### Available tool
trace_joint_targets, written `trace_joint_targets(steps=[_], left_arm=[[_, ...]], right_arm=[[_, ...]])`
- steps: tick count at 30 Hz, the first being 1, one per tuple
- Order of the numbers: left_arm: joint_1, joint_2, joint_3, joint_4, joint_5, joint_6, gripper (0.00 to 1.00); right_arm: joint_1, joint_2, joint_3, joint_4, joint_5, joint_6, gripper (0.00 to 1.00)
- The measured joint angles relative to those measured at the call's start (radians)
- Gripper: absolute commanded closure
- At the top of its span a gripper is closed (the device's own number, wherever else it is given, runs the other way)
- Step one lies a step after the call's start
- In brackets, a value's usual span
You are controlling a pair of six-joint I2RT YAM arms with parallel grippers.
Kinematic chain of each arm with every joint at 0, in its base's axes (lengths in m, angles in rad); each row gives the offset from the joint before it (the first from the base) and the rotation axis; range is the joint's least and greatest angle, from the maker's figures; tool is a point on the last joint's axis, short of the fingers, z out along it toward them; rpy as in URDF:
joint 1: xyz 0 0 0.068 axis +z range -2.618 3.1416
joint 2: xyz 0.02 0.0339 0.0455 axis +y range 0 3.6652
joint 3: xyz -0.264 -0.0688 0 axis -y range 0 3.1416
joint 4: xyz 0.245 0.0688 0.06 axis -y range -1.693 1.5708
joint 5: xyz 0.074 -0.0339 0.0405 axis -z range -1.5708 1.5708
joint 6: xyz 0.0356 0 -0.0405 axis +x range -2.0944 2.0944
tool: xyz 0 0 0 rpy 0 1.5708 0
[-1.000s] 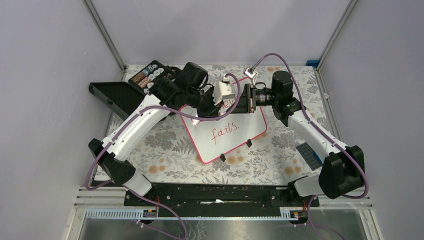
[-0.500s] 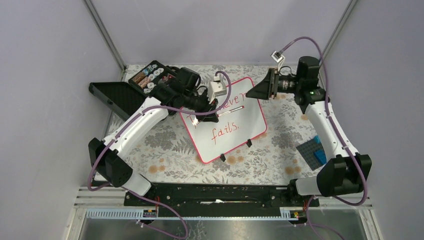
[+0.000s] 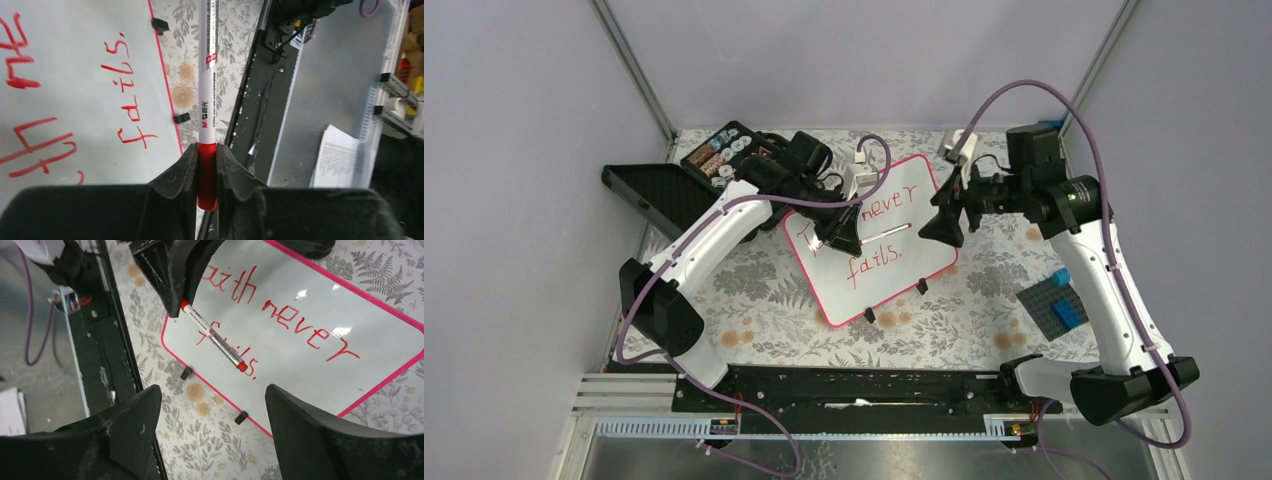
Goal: Write a sentence on the whiteboard
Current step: Pass from the left arm to the right
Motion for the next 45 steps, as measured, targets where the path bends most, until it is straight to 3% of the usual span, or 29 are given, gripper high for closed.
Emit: trace_joint_targets(steps=[3, 10, 20, 32, 42, 45], left_arm=[[0.002, 0.011, 0.000, -0.018, 0.008, -0.040, 1.00], [0.002, 0.030, 0.000, -0.050, 0.090, -0.082, 0.99], [-0.010, 0.038, -0.038, -0.107, 0.193, -0.075, 0.98], [-0.035, 0.038, -0.065, -0.143, 0.234, -0.064, 0.98], [-0.035, 0.039, -0.065, -0.145, 0.242, -0.054, 0.96], [-0.035, 0.038, -0.065, -0.143, 0.241, -0.050, 0.79]], right_arm=[[0.095, 0.003, 0.032, -0.073, 0.095, -0.096, 0.18], [0.478, 0.031, 0.128, -0.138, 0.383, -0.236, 0.23], [0.744, 0.081, 0.071, -0.124, 0.741, -0.342, 0.31], [0.815, 0.122, 0.008, -0.096, 0.890, -0.385, 0.38], [0.835, 0.144, -0.043, -0.086, 0.925, -0.399, 0.77], [0.836, 0.144, -0.052, -0.071, 0.941, -0.402, 0.89]])
